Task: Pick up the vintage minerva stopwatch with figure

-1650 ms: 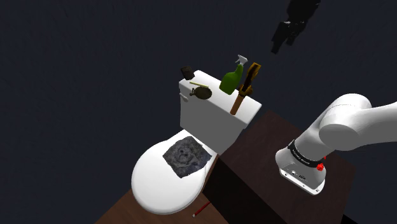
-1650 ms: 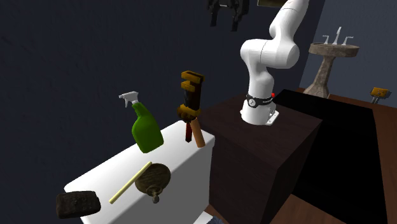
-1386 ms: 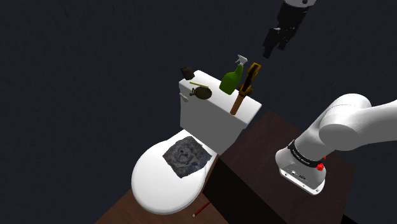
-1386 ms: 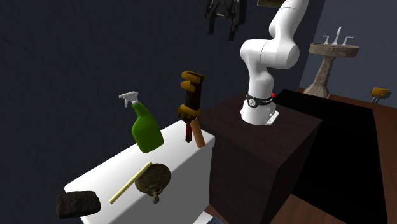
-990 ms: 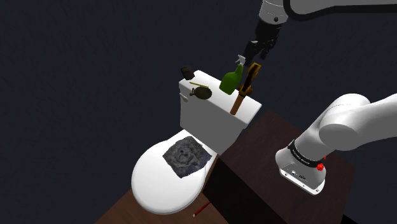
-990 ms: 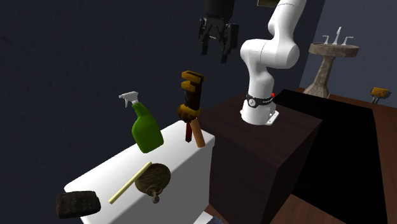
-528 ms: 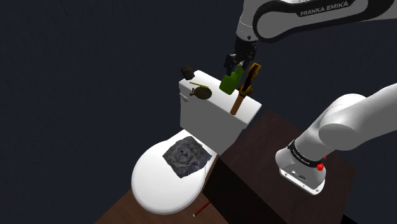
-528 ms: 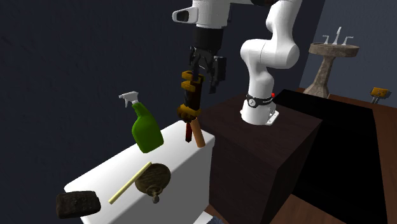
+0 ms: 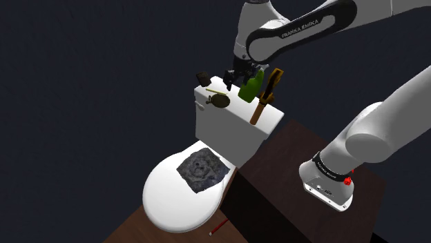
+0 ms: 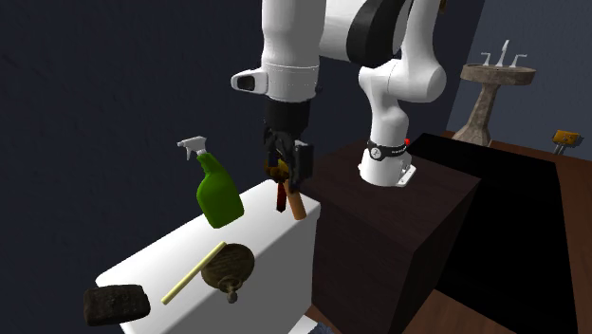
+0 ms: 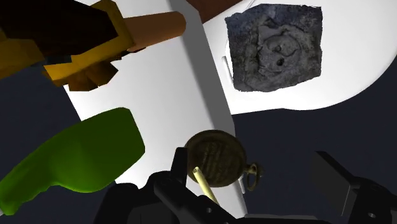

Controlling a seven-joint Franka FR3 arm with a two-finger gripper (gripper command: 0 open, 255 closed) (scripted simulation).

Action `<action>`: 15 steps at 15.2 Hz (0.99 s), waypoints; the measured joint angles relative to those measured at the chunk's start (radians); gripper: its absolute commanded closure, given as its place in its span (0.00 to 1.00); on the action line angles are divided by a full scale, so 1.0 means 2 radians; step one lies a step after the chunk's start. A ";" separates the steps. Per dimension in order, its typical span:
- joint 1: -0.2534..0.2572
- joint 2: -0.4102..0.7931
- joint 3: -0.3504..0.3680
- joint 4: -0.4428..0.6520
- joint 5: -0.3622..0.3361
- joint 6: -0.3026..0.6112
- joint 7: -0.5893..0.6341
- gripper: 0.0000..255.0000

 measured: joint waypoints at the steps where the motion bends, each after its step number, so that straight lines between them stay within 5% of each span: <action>1: -0.001 0.018 0.000 0.007 -0.004 0.012 0.006 0.00; 15: 0.015 0.270 -0.013 0.168 -0.059 0.108 0.088 0.00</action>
